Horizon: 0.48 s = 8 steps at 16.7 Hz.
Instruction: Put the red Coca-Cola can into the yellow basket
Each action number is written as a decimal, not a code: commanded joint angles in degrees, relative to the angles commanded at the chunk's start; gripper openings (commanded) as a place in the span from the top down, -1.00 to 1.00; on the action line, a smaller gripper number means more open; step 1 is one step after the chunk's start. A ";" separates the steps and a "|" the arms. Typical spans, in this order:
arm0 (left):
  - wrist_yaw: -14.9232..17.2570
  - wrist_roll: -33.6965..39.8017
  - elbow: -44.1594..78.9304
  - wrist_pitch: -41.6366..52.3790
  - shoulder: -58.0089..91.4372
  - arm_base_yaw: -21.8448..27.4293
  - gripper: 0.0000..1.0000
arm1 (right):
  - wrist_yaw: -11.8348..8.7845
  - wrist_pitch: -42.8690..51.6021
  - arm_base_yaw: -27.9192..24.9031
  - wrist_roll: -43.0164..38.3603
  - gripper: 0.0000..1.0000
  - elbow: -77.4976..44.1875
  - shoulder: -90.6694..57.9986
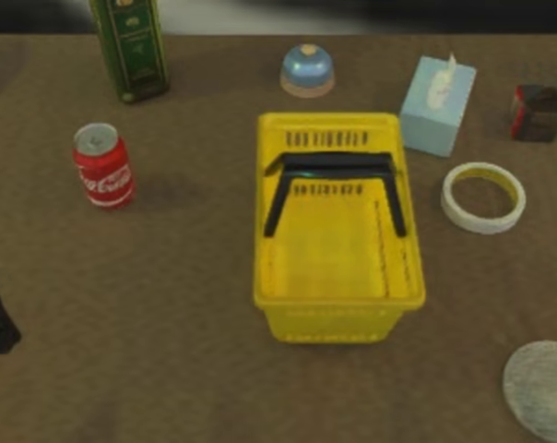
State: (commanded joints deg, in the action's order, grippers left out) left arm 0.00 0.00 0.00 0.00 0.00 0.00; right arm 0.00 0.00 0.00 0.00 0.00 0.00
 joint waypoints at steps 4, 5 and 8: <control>0.22 -0.58 1.50 1.37 1.65 0.39 -1.00 | 0.00 0.00 0.00 0.00 -1.00 0.00 0.00; 0.40 -1.15 3.03 2.74 3.33 0.75 -1.00 | 0.00 0.00 0.00 0.00 -1.00 0.00 0.00; 1.11 -3.86 10.61 9.16 11.63 2.26 -1.00 | 0.00 0.00 0.00 0.00 -1.00 0.00 0.00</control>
State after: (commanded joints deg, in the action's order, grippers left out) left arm 1.11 -3.86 10.61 9.16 11.63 2.26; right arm 0.00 0.00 0.00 0.00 0.00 0.00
